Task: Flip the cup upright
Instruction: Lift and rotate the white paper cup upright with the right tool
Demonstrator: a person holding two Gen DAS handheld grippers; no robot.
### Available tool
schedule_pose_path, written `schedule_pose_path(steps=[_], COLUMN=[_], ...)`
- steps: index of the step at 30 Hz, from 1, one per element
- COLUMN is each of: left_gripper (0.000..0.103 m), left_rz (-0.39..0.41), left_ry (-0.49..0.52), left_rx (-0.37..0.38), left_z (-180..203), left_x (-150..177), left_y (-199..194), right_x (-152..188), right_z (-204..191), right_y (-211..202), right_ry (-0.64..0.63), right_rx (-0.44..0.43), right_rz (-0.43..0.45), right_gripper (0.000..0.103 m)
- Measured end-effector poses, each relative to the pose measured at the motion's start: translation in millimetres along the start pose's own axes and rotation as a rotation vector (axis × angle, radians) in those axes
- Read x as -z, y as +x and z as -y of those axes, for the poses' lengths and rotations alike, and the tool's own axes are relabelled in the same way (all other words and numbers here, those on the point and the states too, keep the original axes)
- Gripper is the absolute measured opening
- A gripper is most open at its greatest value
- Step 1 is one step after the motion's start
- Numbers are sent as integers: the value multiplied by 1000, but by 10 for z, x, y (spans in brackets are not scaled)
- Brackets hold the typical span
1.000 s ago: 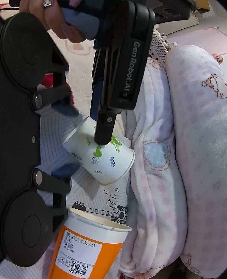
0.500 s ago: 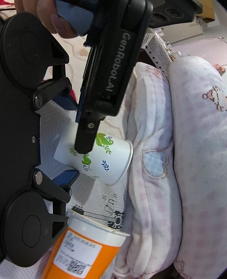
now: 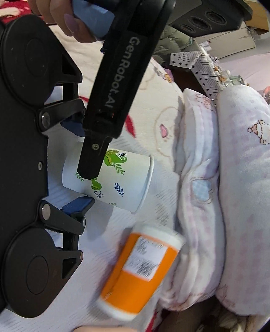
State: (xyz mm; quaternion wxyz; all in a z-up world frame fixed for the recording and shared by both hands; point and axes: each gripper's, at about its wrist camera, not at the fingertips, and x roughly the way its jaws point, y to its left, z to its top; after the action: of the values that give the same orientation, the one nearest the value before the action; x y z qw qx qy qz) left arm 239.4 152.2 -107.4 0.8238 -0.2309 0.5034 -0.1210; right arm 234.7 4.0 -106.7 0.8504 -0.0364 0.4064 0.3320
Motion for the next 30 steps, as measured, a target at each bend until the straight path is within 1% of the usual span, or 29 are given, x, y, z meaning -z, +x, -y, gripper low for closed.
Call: schedule_pose_path(steps=[2, 6, 9, 12, 14, 17, 19, 21, 22, 23, 24, 25, 27, 30], left_gripper=[45, 45, 45, 45, 45, 45, 44, 43, 43, 43, 43, 43, 43, 43], left_rz=[-28, -96, -140, -163, -153, -83, -20, 44, 79, 97, 87, 73, 58, 32], left_ry=[-2, -15, -7, -10, 9, 82, 140, 200, 229, 262, 271, 256, 253, 237], left_rx=[17, 82, 103, 134, 140, 127, 106, 93, 97, 108, 118, 117, 116, 120], left_z=[101, 276, 403, 494, 568, 730, 840, 929, 974, 1016, 1041, 1057, 1060, 1058], left_x=[107, 253, 323, 384, 418, 476, 500, 524, 537, 547, 543, 528, 517, 522], left_y=[10, 68, 146, 209, 232, 207, 191, 159, 148, 146, 166, 202, 244, 345], right_x=[84, 183, 257, 313, 352, 440, 515, 598, 635, 683, 730, 767, 820, 826], right_z=[40, 130, 121, 193, 254, 340, 403, 461, 482, 505, 527, 548, 599, 721], right_y=[-127, -401, -568, -688, -750, -856, -917, -952, -959, -952, -935, -912, -871, -884], right_ry=[15, 63, 25, 43, 55, 42, 28, 12, 6, 6, 8, 8, 13, 75], right_rx=[-3, -13, 18, 32, 36, 42, 47, 47, 40, 32, 36, 54, 70, 79], right_rz=[-24, -60, -94, -130, -134, -113, -87, -58, -50, -44, -40, -42, -41, -26], right_gripper=[69, 69, 69, 69, 69, 68, 67, 64, 61, 57, 53, 49, 49, 50])
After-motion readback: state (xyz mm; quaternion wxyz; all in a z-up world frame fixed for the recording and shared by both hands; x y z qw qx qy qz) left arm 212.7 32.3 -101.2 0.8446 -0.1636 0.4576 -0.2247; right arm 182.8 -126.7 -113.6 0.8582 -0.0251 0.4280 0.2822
